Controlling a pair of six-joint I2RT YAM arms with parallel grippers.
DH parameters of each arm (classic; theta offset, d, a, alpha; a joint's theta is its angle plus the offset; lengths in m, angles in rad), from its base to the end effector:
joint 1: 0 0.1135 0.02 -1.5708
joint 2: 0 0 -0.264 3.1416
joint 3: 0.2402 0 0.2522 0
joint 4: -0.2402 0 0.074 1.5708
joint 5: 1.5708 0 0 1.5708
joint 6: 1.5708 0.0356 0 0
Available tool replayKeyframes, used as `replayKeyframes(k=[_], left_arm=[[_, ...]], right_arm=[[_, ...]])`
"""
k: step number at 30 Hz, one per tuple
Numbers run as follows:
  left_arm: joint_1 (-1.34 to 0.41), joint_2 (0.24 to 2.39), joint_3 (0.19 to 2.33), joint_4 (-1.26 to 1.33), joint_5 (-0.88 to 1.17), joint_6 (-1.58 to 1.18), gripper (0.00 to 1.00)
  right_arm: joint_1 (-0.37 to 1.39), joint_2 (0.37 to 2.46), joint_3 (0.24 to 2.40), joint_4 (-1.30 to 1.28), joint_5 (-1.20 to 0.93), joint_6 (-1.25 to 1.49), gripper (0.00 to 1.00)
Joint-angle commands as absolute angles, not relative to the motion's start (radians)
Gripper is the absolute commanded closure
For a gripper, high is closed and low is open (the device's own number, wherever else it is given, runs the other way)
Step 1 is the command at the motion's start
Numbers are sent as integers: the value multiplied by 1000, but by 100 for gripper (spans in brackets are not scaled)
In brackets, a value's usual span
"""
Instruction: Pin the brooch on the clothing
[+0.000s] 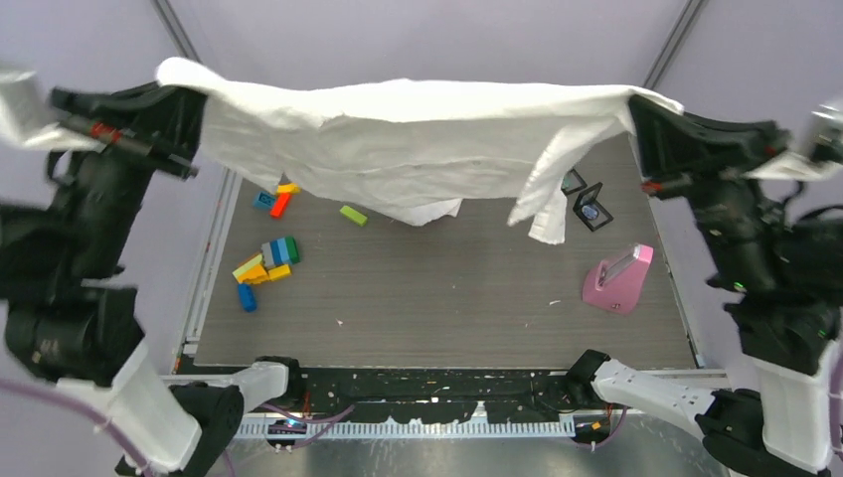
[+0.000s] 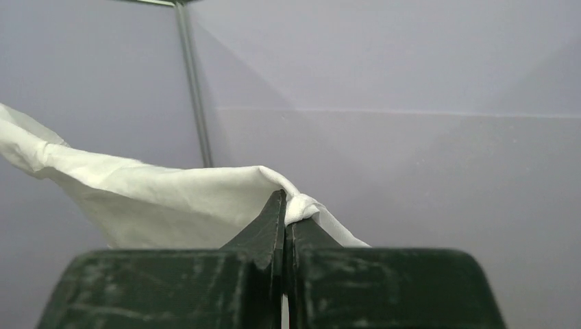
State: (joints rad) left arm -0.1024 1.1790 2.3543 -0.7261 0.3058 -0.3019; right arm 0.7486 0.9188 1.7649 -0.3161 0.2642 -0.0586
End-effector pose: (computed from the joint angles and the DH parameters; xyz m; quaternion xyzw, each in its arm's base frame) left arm 0.0541 -0.0163 0.6535 0.0760 0.5359 -0.2474 0.8036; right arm 0.0582 0.0414 0.6013 -0.0885 0.4982 0.2292 0.8315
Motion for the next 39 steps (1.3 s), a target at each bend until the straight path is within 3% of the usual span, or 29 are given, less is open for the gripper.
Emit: replayKeyframes(k=[1,14,21,28,30,34,35,37,38,39], left_arm=[[-97,1100,2445,-677,264,-260,100],[-97,1039,2481,-596,269,-211,100],[-97,1149,2400,-560,267,-210,100],[-97,1327,2093,-543,177,-197,100],[-96,1422,2023,-558,107,-182,100],[-36,1705,1997,-564,87,-205,100],[-21,1803,2031,-573,118,-213,93],[-6,2012,2192,-651,186,-224,68],[-5,2115,2285,-709,227,-227,54],[-5,2211,2397,-777,259,-225,40]], right_arm=[[747,849,1833,-315,72,-36,99],[747,829,1872,-264,139,-57,99],[747,882,1791,-210,339,-125,100],[746,1007,1549,7,699,-249,100],[712,1084,1471,59,744,-242,100],[412,1274,1397,-18,505,142,100],[374,1359,1392,-24,432,188,100],[293,1510,1427,-52,329,281,92],[256,1560,1471,-65,297,317,72],[241,1665,1499,-102,243,332,59]])
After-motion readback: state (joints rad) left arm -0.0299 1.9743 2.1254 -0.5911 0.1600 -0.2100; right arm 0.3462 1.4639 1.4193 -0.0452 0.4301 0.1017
